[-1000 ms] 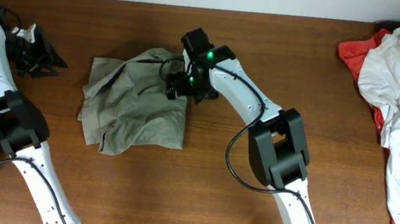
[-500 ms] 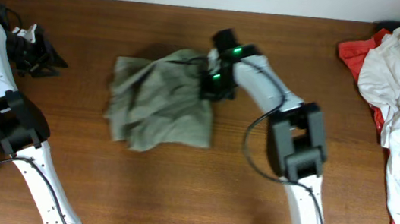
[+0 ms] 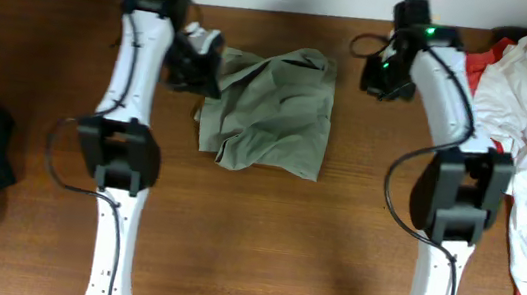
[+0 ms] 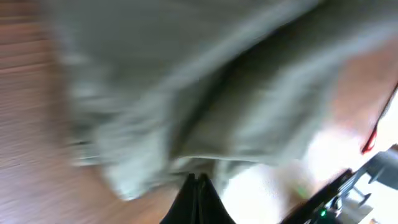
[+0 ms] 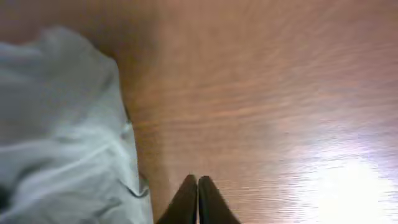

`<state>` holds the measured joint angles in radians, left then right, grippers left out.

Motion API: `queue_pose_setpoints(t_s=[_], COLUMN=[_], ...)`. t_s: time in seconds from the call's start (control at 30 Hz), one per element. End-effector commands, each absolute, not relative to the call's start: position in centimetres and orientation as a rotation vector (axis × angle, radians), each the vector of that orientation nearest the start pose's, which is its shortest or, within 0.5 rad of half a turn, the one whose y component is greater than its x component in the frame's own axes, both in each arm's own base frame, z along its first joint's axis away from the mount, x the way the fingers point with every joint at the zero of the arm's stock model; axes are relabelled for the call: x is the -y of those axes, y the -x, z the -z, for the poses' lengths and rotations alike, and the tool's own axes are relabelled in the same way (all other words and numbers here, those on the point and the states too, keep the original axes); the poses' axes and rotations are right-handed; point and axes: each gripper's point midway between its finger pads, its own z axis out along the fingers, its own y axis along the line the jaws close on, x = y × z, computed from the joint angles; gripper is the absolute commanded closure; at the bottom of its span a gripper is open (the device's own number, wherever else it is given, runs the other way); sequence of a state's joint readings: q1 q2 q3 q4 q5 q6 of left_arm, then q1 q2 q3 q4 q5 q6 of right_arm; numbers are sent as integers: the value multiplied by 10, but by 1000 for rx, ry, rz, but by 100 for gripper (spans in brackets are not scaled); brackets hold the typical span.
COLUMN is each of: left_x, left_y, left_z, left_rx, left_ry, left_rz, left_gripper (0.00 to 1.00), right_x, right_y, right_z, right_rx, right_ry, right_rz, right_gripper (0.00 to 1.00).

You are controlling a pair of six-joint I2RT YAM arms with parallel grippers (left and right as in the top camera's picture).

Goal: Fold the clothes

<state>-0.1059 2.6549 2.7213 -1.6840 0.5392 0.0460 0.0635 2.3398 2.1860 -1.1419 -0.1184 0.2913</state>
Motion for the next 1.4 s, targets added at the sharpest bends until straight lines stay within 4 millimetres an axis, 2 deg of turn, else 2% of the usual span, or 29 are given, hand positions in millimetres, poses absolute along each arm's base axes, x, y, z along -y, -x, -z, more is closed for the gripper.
queue_pose_setpoints(t_s=[0.0,0.07,0.1,0.2,0.27,0.33,0.4,0.43,0.5,0.53,0.6,0.63,0.67,0.7,0.73,0.8,0.9,0.97,1.13,1.27,1.3,1.37], left_x=[193,228,237,278,287,287,276,265,246,240,231,229,229,230,231,229,228,228,222,198,174,138], left_y=[-454,-449,-451,-457,-465,-479,-490,-497,-506,-508,-513,-512,-512,-510,-508,-505,-504,-504,-508,-532,-547,-569], left_z=[-155,-158,-157,-162,-157,-132,-93,-76,-57,-55,-56,-55,-55,-55,-55,-54,-54,-54,-54,-55,-54,-57], left_rx=[-2913,-2856,-2833,-2704,-2668,-2676,-2740,-2774,-2814,-2820,-2822,-2831,-2834,-2840,-2845,-2862,-2865,-2865,-2864,-2826,-2829,-2790], left_ry=[-547,-684,-715,-824,-843,-831,-799,-768,-715,-698,-667,-658,-658,-663,-665,-663,-662,-662,-643,-546,-421,-312], left_rz=[766,686,655,649,599,560,552,542,535,534,531,532,532,532,533,532,532,532,529,468,381,341], left_gripper=[99,99,99,99,99,99,99,99,99,99,99,99,99,99,99,99,99,99,99,99,99,99], right_x=[-30,-27,-27,-31,-38,-45,-45,-52,-81,-95,-139,-162,-176,-192,-199,-192,-178,-178,-179,-181,-182,-191], right_y=[-518,-512,-509,-499,-494,-487,-475,-472,-470,-468,-468,-466,-464,-459,-454,-452,-461,-466,-454,-450,-450,-446], right_z=[-117,-115,-114,-113,-113,-112,-111,-112,-117,-117,-114,-107,-98,-78,-59,-28,-28,-27,10,14,14,14], right_rx=[-2828,-2853,-2866,-2908,-2929,-2960,-3005,-3017,-3007,-3008,-2984,-2984,-2995,-3039,-3090,-3161,-3141,-3125,-3201,-3209,-3210,-3213], right_ry=[-357,-335,-337,-330,-320,-300,-310,-274,-146,-76,88,156,197,207,166,84,38,38,-13,-12,-9,23], right_rz=[-210,-207,-205,-236,-297,-339,-338,-387,-546,-564,-566,-573,-575,-574,-571,-558,-562,-565,-575,-595,-595,-594], right_gripper=[96,96,96,96,96,96,96,96,96,96,96,96,96,96,96,96,96,96,96,96,96,96])
